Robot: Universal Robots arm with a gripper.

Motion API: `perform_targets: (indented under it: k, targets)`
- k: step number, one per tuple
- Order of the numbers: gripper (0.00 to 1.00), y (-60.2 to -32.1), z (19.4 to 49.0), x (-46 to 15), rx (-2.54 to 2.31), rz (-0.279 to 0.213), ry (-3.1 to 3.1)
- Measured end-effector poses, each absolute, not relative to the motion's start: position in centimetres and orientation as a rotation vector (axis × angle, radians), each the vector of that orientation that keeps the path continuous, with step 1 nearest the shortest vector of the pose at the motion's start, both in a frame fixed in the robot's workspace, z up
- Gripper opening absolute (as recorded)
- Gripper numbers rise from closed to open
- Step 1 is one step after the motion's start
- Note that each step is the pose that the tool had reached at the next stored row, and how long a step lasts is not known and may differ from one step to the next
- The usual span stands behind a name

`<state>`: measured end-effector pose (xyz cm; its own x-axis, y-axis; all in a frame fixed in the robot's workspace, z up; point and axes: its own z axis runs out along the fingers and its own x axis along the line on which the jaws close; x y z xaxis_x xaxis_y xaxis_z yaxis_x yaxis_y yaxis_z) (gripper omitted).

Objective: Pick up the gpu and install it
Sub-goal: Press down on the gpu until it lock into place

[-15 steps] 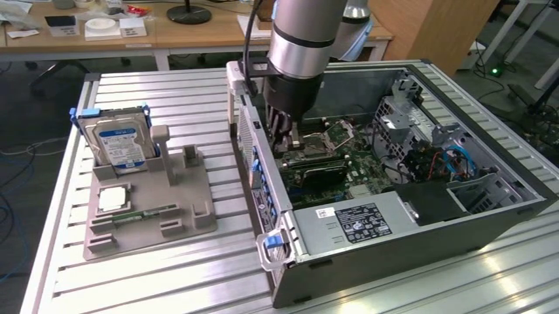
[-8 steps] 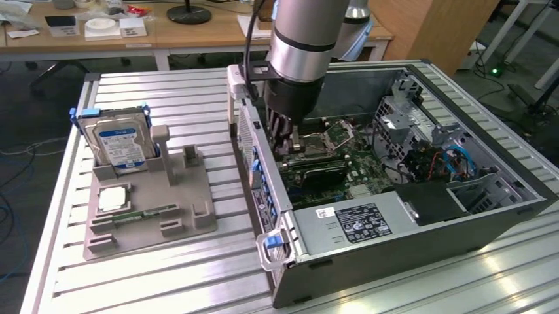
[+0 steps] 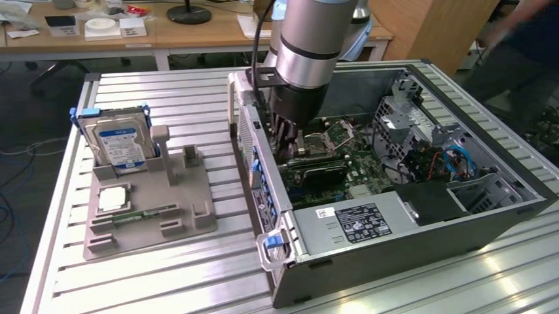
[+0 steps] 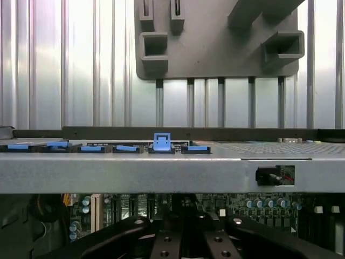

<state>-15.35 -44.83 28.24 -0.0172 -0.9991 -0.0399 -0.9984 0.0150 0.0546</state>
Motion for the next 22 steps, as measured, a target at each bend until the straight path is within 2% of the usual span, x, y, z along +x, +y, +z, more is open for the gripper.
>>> perform_targets:
  k: [22]
  targets:
    - [0.11, -46.0, 28.2, -15.6, 2.177, -0.14, -2.214]
